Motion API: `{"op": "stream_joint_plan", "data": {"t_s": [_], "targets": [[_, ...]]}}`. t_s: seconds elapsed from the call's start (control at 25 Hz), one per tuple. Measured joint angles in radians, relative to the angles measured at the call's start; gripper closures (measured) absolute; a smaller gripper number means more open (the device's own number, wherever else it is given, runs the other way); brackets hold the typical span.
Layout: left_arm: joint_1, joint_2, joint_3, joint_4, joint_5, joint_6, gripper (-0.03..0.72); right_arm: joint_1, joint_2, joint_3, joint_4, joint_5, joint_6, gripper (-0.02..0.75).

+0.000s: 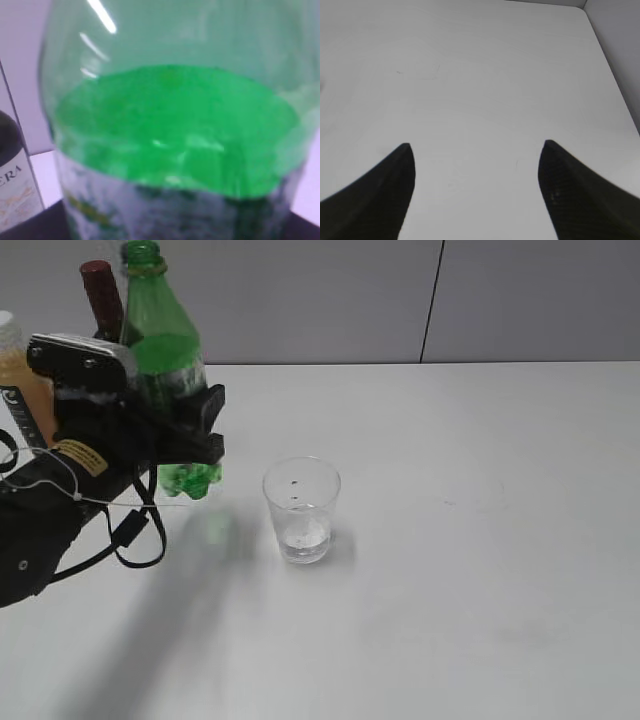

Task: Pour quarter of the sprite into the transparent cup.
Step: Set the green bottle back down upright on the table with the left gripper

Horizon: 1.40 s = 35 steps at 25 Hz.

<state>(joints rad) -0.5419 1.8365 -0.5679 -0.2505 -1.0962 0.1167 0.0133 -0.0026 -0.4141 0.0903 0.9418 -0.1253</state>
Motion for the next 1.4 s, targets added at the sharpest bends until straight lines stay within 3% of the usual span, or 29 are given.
{"op": "stream_joint_plan", "data": {"t_s": [0.36,0.88,1.4], "targets": [[0.078,0.006,-0.054,0.055,-0.001,-0.06,0.23,0.0,0.0,0.0,0.0,0.0,0.0,0.145],[0.083,0.223,-0.271,0.06,0.033,-0.061,0.23,0.0,0.0,0.0,0.003,0.0,0.0,0.145],[0.083,0.29,-0.301,0.09,0.031,-0.064,0.23,0.0,0.0,0.0,0.005,0.0,0.0,0.145]]}}
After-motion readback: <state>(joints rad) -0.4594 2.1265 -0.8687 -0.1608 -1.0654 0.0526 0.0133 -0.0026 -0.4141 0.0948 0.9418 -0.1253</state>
